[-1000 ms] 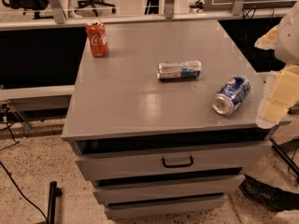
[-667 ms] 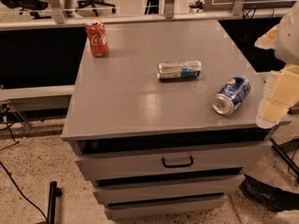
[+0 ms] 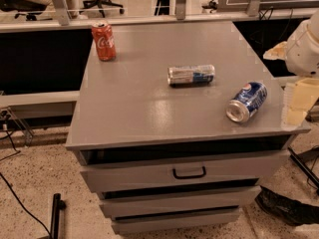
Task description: Pick pepsi can
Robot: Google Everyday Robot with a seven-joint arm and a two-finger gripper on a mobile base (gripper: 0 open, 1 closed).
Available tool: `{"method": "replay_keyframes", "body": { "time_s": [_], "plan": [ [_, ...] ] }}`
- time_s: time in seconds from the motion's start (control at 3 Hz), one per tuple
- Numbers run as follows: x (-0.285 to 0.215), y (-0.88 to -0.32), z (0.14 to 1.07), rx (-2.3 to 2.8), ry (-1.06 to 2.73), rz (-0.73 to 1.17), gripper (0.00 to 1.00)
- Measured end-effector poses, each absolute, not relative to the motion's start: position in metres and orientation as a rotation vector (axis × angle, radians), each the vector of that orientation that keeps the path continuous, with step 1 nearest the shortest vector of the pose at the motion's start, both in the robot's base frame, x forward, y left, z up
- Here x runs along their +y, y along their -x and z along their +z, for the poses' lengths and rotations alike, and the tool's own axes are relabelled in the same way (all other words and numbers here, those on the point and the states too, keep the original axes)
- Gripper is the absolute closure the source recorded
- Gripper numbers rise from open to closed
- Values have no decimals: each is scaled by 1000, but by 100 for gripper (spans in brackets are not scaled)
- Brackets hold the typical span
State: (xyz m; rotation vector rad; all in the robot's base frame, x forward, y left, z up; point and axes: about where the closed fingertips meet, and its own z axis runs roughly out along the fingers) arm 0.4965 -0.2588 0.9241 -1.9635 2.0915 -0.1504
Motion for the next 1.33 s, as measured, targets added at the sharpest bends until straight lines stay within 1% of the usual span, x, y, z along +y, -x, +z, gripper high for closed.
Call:
{"method": "replay_keyframes", "body": {
  "time_s": [0.67,1.0,1.33],
  "plan": [
    [-272,-514,915,2025,2039,-185,0],
    [-276,-528,898,1873,2188,-202,0],
    [-270,-537,880,1669,2372,-199,0]
  ]
}}
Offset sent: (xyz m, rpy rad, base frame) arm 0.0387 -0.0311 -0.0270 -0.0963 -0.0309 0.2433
